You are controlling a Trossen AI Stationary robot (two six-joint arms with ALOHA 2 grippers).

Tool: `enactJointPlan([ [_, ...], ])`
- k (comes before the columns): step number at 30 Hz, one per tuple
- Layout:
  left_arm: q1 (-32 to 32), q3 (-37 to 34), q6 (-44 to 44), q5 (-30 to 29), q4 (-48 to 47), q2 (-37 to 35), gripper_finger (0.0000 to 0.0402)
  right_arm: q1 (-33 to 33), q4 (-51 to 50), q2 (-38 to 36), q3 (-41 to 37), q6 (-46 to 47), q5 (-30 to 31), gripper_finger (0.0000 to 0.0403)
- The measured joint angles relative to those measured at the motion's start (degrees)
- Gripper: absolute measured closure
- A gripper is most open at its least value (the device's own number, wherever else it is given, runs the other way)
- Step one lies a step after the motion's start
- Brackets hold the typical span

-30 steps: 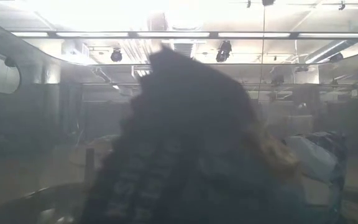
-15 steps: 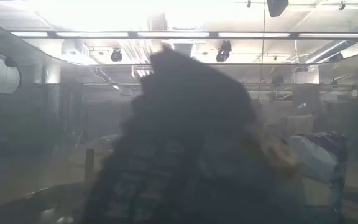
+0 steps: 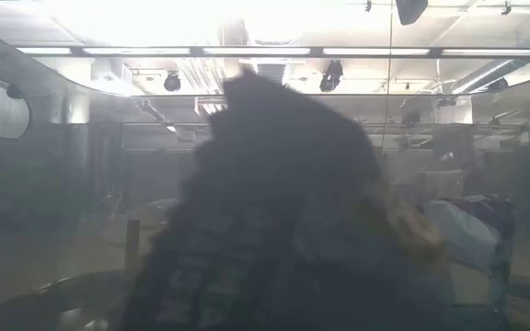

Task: Pick and place Granola Bars by type
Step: Put the top blue granola bar into the bottom bin

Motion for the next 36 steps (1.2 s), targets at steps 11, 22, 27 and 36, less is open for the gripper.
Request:
enactJointPlan([
  [11,4.0,3.2,-1.2,2.3,-2.3,6.6,0.0296,0.0,0.0,0.0,0.0,0.5,0.0,0.0394],
  [22,6.4,3.3,-6.1,2.0,-6.9,13.8,0.0158,0.0,-0.5,0.0,0.0,0.5,-0.1,0.0394],
  [27,6.4,3.2,-9.3,1.9,-7.0,18.7,0.0152,0.0,-2.7,0.0,0.0,0.6,-0.1,0.0394],
  [36,6.4,3.2,-16.5,0.8,-7.4,28.5,0.0152,0.0,-5.7,0.0,0.0,1.2,-0.1,0.0394],
])
